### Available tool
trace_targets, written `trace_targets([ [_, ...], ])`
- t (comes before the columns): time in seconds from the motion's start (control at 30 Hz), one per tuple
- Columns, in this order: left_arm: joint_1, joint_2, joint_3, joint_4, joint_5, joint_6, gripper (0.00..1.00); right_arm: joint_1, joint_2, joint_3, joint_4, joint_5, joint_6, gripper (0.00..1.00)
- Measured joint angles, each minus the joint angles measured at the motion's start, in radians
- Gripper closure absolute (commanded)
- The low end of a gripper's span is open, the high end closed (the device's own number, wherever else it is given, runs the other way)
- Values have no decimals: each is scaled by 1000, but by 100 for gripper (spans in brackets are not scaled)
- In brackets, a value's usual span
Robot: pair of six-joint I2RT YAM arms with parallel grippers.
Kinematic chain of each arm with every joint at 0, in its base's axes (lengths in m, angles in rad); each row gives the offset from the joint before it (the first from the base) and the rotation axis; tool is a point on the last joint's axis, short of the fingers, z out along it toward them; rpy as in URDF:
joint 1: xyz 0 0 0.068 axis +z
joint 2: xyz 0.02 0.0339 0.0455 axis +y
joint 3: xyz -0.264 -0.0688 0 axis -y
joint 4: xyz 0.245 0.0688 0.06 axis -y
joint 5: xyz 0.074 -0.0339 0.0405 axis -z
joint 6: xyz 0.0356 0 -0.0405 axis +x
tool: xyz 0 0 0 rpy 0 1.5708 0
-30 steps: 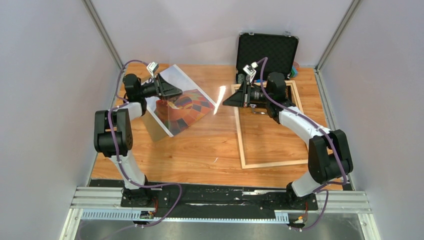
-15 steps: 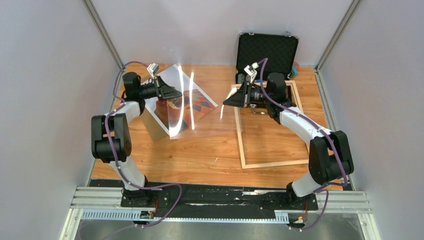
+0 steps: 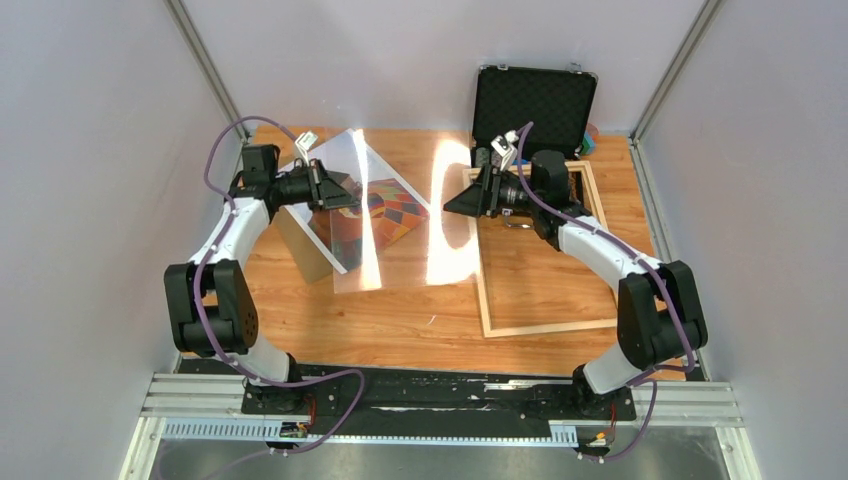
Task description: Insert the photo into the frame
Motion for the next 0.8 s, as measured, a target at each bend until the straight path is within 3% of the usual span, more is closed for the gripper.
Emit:
trace_targets([
  [0.17, -1, -9, -44, -14, -8, -2, 100, 0, 0, -2, -35, 61, -31, 16],
  [0.37, -1, -9, -87, -18, -20, -10, 100, -23, -35, 0, -145, 204, -114, 14],
  [0.8, 0, -45, -119, -18, -7, -43, 100, -319, -288, -62, -317, 596, -414, 15],
])
